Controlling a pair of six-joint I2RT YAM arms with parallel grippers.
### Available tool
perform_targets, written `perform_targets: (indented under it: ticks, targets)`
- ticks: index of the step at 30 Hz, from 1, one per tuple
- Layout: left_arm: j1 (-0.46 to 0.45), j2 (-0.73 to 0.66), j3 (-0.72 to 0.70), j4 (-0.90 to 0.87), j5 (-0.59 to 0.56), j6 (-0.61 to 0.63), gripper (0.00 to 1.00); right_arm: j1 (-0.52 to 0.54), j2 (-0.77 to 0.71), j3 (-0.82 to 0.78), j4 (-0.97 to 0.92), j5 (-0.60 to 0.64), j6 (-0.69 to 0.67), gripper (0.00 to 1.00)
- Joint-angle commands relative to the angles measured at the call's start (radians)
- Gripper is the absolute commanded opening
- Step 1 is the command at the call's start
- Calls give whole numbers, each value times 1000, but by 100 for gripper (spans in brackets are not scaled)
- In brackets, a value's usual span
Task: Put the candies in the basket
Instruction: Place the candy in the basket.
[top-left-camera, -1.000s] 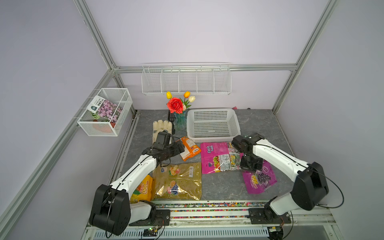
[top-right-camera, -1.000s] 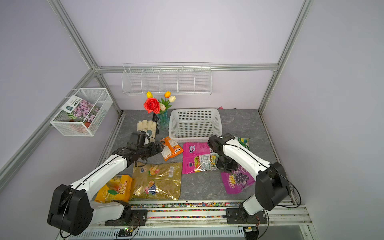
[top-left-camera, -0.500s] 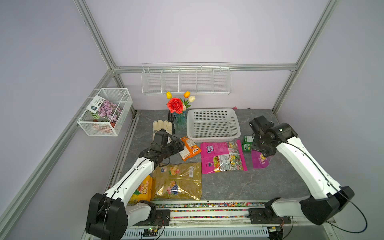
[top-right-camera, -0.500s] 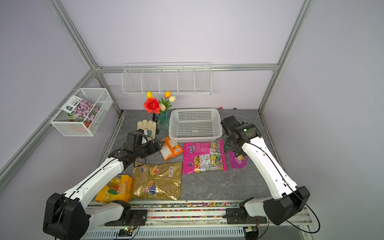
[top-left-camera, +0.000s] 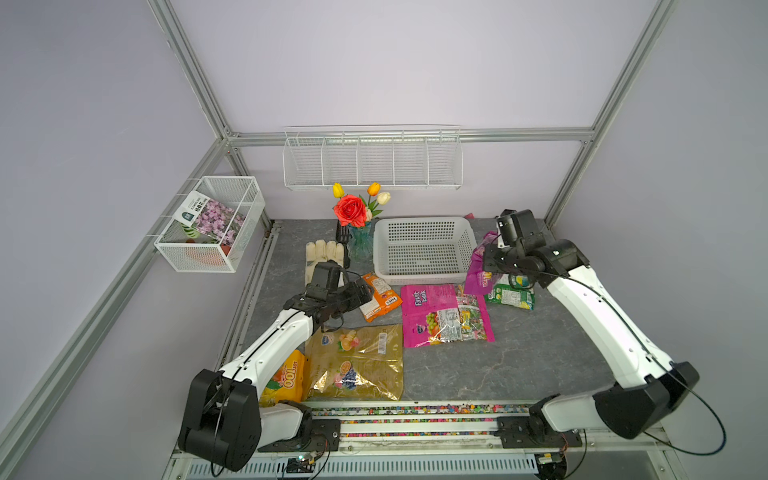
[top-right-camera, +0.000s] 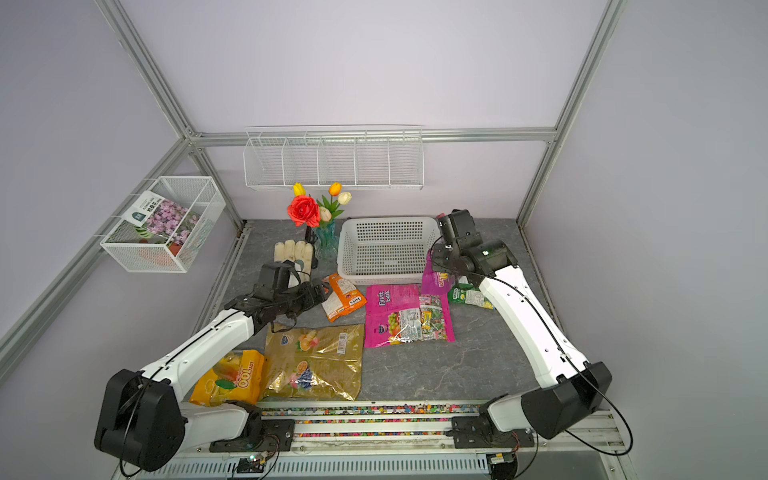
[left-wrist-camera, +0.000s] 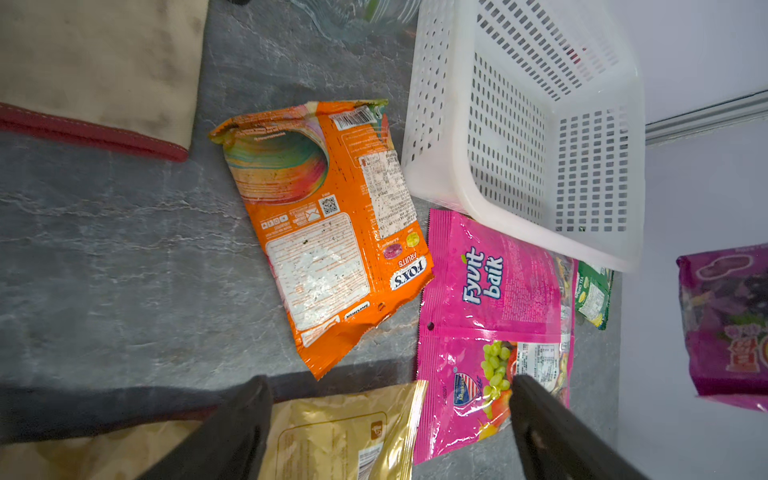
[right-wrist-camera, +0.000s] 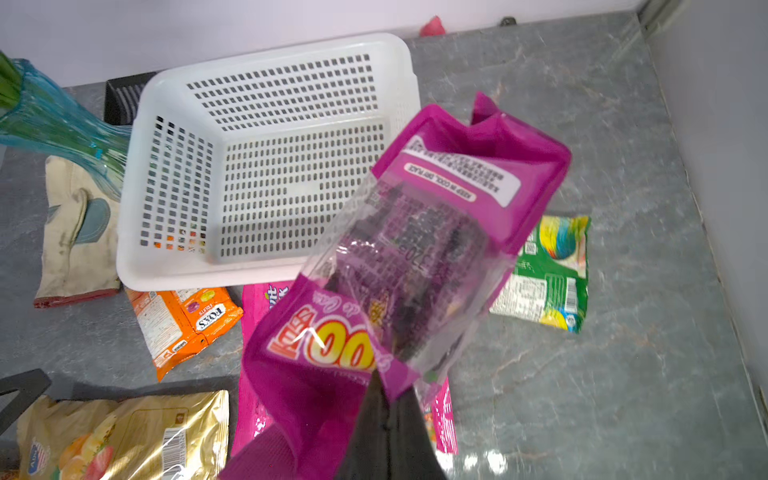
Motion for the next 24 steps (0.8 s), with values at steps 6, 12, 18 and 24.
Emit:
perform_targets:
  ticks: [6,12,18,24]
  targets:
    - [-4,-19,3,36,-11,-43,92,13,187,181,60,-50,-348,0]
    - [-3,5,11,67,19,-63,92,45,309,307,-52,-66,-514,0]
    - [-4,37,16,82,48,-74,92,135,329,299,-29,57,-789,0]
    - [-4,58,34,71,65,-65,92,173,361,293,69,212,-1000,0]
